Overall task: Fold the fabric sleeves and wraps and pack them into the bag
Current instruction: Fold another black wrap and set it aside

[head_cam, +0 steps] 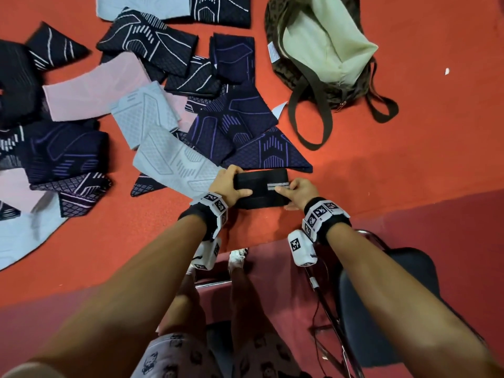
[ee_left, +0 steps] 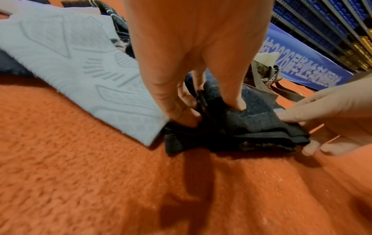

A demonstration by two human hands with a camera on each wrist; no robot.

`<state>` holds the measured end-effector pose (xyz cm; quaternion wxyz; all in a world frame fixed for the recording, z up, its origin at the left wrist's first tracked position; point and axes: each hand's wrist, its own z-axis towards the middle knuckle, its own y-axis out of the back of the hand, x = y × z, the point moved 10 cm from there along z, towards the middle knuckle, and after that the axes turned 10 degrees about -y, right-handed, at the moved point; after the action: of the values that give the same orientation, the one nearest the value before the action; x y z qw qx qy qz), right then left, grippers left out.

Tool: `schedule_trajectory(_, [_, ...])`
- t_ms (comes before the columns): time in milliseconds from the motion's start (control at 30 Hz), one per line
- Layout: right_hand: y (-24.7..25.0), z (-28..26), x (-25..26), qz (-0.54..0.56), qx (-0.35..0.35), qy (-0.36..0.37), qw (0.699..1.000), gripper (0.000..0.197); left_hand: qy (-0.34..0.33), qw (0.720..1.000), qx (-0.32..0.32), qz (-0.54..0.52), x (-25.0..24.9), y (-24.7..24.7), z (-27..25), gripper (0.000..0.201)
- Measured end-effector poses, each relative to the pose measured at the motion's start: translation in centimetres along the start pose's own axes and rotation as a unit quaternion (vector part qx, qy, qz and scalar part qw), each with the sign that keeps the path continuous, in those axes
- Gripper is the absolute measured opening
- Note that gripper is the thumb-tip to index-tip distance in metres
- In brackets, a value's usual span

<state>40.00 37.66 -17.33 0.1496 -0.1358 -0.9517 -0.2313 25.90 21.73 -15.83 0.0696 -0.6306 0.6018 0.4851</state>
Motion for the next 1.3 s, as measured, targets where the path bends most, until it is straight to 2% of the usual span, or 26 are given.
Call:
schedule_trajectory(67, [0.4,-0.2,0.1,-0.022,-0.019,0.008,1.0,0.041,0.011,1.0,-0.008,-0.003,0.3,0.3,-0.1,0.061])
schedule_trajectory(200, [1.4,-1.6,1.6,-0.093,-0.077,0.071,0.99,0.036,0.011,1.0,-0.014,-0.003,0.0,1.1,-0.6,0.065])
schedule_trajectory(333, [2.3,-3.4,4.1,-0.138,-0.113,0.119,0.977,0.057,0.019,1.0,-0.016,-0.01,-0.6,2.3,-1.2,0.07])
schedule_trajectory(433, [1.9,-5.1,7.5,-0.147,-0.124,0.157,0.969,0.058,0.007,0.999,-0.029,-0.016,-1.5,4.9,-1.9,0.067])
schedule_trajectory(533, [-0.1,-6.8,11.9,-0.161,-0.108,0.201,0.96,0.057,-0.005,0.997,-0.069,-0.031,-1.9,9.2,-2.8,0.06])
schedule_trajectory(700, [-6.8,-10.2,19.8,-0.191,-0.041,0.255,0.947,0.057,0.011,0.985,-0.153,-0.078,0.7,18.2,-4.8,0.056])
schedule_trajectory(900, [-17.3,-14.1,28.5,-0.22,0.029,0.294,0.93,0.055,0.066,0.962,-0.252,-0.083,8.4,29.5,-8.0,0.047])
schedule_trajectory(1100, [-28.6,-14.6,34.8,-0.262,0.059,0.306,0.913,0.048,0.106,0.942,-0.303,-0.097,18.0,38.0,-9.9,0.037])
schedule_trajectory(1300, [-37.5,-12.7,39.6,-0.283,0.063,0.299,0.909,0.049,0.145,0.934,-0.31,-0.099,26.2,43.2,-8.4,0.036])
